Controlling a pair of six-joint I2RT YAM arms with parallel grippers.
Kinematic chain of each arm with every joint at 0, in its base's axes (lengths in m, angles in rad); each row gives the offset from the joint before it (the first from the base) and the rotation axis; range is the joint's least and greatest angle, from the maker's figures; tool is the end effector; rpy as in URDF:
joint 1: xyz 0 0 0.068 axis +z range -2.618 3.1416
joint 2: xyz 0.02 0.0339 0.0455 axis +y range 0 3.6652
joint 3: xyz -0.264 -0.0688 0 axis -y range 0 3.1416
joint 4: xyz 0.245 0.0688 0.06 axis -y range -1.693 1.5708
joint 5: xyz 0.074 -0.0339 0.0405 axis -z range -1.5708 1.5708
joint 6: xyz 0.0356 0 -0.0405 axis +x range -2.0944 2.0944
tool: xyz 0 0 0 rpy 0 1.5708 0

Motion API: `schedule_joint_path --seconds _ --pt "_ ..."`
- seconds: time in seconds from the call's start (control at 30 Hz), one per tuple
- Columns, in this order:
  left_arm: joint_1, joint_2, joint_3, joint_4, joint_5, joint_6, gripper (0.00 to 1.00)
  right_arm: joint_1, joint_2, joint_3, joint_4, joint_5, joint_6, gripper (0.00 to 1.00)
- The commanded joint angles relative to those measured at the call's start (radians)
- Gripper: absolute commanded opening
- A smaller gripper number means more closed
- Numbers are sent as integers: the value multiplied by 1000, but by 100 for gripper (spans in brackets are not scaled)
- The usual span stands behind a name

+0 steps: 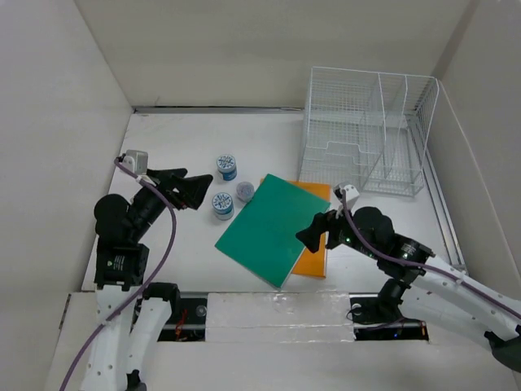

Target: Organize the desk

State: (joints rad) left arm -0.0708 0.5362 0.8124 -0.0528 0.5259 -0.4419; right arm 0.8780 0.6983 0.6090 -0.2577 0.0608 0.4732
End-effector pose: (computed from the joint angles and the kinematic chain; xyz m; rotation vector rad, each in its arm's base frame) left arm 0.1130 -0.0259 0.3961 0.1980 1.4085 -0.7790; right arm 0.1104 0.1296 0.2839 -0.3622 1.9783 0.8347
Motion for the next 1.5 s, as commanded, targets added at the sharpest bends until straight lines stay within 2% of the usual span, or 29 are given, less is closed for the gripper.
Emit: schedule_joint_path --seconds 0.0,0.03,0.1,0.13,0.17,0.2,0.23,0.27,0.37,0.5,0.6,0.63,0.73,0.77,0.83,0.93,1.03,1.07,1.17,1.3,1.47 --pt "-1 27 -13 77 54 -3 99 6 -13 21 34 22 39 96" --pt "-1 27 -13 80 59 -1 99 15 -13 31 28 40 33 91" --pt "-1 21 -24 93 86 -3 92 15 -16 44 12 59 9 77" --pt "-1 19 -27 100 88 -7 87 15 -16 58 9 76 -2 36" --pt "-1 21 -33 90 83 -4 65 15 -4 78 5 89 -7 9" --pt "-1 24 -35 78 77 -3 55 15 9 78 5 89 -14 8" --pt "-1 27 -35 64 71 12 47 15 27 99 5 100 -28 0" --pt "-1 28 -35 29 63 18 30 15 49 109 5 103 -33 0" --pt "-1 30 -38 -45 -25 43 13 15 147 146 27 116 -51 0" --pt "-1 4 -38 -97 -200 57 11 36 265 192 98 116 -80 0" --pt "-1 -1 -35 -119 -274 52 8 36 374 250 167 123 -106 22" --pt "-1 -1 -33 -124 -279 52 8 36 444 267 188 125 -125 44" --pt "-1 4 -30 -134 -316 49 19 47 565 372 230 102 -182 73" --pt "-1 4 -27 -139 -331 51 24 47 646 395 245 106 -192 77" --pt "-1 4 -22 -142 -354 52 27 47 723 472 247 120 -229 82" --pt "-1 -10 -22 -140 -368 49 36 47 842 529 307 146 -260 86" --pt "-1 -31 -22 -140 -385 52 39 47 966 566 345 143 -298 87" --pt "-1 -35 -19 -133 -376 55 45 47 1062 625 344 143 -297 87" --pt "-1 -22 5 -139 -374 60 51 47 1113 678 348 140 -295 87" --pt "-1 15 83 -196 -395 81 53 47 1219 735 357 134 -289 87" --pt "-1 19 96 -200 -417 81 54 47 1274 770 345 162 -291 87"
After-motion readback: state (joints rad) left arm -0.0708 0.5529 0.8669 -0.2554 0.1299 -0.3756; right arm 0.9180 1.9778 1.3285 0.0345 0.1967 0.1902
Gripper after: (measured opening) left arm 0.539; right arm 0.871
